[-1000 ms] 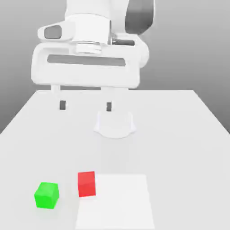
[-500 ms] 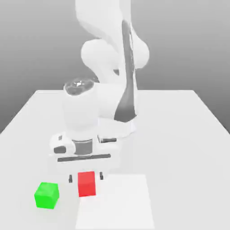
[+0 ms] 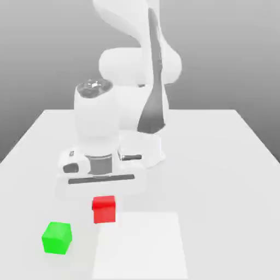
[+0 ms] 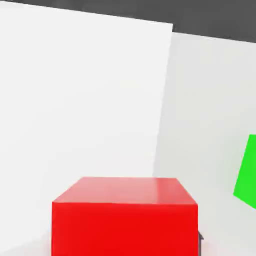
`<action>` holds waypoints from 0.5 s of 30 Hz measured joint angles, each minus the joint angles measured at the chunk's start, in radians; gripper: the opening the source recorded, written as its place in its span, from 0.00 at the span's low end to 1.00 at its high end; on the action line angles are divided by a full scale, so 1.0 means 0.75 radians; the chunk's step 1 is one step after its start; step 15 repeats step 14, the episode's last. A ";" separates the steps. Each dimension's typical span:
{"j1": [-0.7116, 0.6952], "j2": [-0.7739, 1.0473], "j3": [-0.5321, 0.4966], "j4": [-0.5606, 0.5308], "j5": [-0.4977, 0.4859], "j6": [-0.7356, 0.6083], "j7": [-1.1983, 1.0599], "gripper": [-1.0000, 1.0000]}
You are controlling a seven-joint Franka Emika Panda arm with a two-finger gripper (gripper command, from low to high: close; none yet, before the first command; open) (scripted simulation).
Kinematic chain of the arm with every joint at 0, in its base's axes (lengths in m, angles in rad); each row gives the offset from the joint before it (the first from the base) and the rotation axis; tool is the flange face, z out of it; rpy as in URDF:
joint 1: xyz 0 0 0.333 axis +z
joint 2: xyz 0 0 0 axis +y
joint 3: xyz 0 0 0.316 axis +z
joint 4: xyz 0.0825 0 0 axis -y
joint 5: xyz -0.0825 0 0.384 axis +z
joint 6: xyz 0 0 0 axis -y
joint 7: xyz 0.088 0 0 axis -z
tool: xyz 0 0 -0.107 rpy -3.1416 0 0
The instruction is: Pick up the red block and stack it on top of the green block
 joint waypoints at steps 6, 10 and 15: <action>-0.154 0.052 -0.075 0.194 0.021 -0.142 0.264 0.00; -0.172 0.223 -0.040 0.220 0.104 -0.001 0.230 0.00; -0.182 0.264 -0.026 0.223 0.123 0.037 0.217 1.00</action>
